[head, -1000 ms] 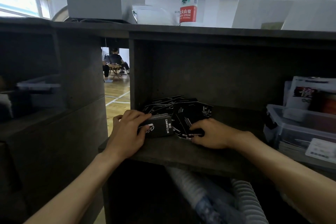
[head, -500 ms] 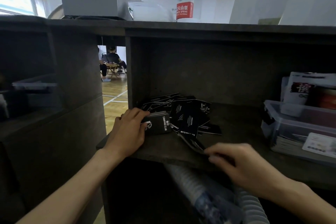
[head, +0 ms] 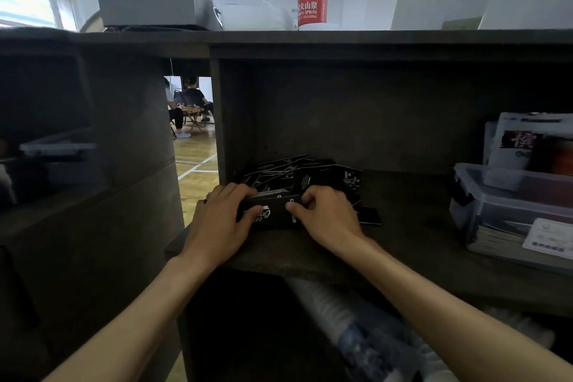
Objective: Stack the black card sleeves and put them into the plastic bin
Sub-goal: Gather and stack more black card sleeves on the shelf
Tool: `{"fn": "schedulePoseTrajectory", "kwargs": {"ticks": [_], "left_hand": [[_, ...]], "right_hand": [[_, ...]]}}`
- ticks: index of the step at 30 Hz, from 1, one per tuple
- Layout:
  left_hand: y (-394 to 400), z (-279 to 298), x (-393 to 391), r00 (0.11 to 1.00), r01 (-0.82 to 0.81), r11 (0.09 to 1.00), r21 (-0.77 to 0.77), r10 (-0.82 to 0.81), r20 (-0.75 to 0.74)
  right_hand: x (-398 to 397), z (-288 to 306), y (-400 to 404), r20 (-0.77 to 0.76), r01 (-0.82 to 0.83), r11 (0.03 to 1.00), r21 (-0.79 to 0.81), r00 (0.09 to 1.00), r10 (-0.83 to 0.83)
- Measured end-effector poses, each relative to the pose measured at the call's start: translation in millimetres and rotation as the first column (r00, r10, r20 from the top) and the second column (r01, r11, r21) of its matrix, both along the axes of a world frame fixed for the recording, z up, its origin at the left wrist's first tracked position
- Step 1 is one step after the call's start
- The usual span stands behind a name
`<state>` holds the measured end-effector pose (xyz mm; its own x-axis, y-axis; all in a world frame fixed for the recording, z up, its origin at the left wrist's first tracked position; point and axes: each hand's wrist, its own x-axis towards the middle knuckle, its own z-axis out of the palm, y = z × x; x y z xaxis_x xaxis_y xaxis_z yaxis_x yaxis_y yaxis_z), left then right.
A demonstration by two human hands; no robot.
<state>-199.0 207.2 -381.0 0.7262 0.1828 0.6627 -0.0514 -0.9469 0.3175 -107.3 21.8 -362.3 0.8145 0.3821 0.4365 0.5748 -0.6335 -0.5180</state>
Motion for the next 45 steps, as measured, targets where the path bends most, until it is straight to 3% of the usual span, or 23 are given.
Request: {"fn": "schedulePoseTrajectory", "kwargs": {"ticks": [3, 6, 9, 11, 15, 18, 21, 24, 26, 28, 31, 33, 36, 38, 40, 45], "left_hand": [[1.0, -1.9, -1.3, 0.999, 0.013, 1.0, 0.012, -0.014, 0.053], [-1.0, -1.5, -2.9, 0.996, -0.013, 0.999, 0.045, 0.008, 0.092], [-2.3, -0.9, -3.7, 0.996, -0.023, 0.999, 0.04, 0.02, 0.083], [-3.6, 0.0, -3.2, 0.999, -0.012, 1.0, 0.021, 0.012, 0.034], [-6.6, 1.6, -3.4, 0.998, -0.036, 0.999, 0.022, 0.037, -0.047], [-7.1, 1.6, -3.4, 0.996, -0.048, 0.997, 0.058, 0.052, -0.074], [-5.9, 1.1, -2.2, 0.996, -0.038, 0.997, 0.06, 0.043, -0.084], [-4.4, 0.2, -1.4, 0.996, -0.015, 0.999, 0.029, 0.018, -0.083], [-4.0, 0.6, -2.8, 0.995, 0.0, 0.999, -0.036, -0.004, -0.097], [-3.9, 1.8, -3.3, 0.995, 0.012, 0.996, -0.092, -0.021, -0.094], [-2.7, 1.0, -0.4, 0.997, 0.0, 0.998, -0.062, -0.004, -0.072], [-1.2, -0.6, 2.5, 0.999, -0.009, 0.999, -0.036, 0.007, -0.039], [0.6, -3.3, 2.7, 0.999, -0.024, 1.0, -0.003, 0.024, 0.027], [0.1, -4.4, 1.4, 0.996, -0.069, 0.996, 0.051, 0.066, 0.064], [-1.1, -5.2, 0.4, 0.992, -0.098, 0.989, 0.107, 0.088, 0.092], [-4.8, -4.0, -0.9, 0.996, -0.086, 0.994, 0.074, 0.083, 0.038]], "right_hand": [[7.6, 2.5, -20.3, 0.03, -0.027, 0.982, -0.186, 0.999, 0.033], [0.6, -4.9, -47.9, -0.077, -0.175, 0.886, -0.43, 0.985, 0.157], [-16.8, -13.5, -66.7, -0.11, -0.255, 0.851, -0.459, 0.967, 0.23], [-29.2, -14.8, -78.9, -0.055, -0.24, 0.83, -0.503, 0.968, 0.246], [-55.2, -20.7, -99.2, 0.194, -0.161, 0.79, -0.592, 0.923, 0.333], [-73.1, -10.5, -107.3, 0.321, -0.248, 0.886, -0.391, 0.866, 0.384], [-73.0, 6.4, -106.9, 0.413, -0.337, 0.937, 0.089, 0.869, 0.273], [-59.8, 17.7, -76.6, 0.141, -0.308, 0.835, 0.456, 0.951, 0.274], [-46.9, 14.2, -49.6, -0.039, -0.216, 0.809, 0.546, 0.959, 0.282], [-32.5, 7.5, -27.0, -0.105, -0.143, 0.882, 0.449, 0.972, 0.212], [-12.0, -5.9, -4.4, -0.078, -0.054, 0.996, 0.071, 0.995, 0.06], [-4.1, -9.3, 3.2, 0.014, -0.039, 0.999, -0.031, 0.999, 0.039], [10.2, -5.9, 2.2, 0.056, -0.107, 0.994, 0.017, 0.993, 0.106], [18.6, -1.7, -1.9, -0.065, -0.199, 0.973, -0.12, 0.979, 0.192], [20.3, -5.3, -5.9, -0.082, -0.239, 0.905, -0.352, 0.971, 0.225], [-6.8, -12.4, -41.7, 0.082, -0.185, 0.881, -0.435, 0.966, 0.244]]}}
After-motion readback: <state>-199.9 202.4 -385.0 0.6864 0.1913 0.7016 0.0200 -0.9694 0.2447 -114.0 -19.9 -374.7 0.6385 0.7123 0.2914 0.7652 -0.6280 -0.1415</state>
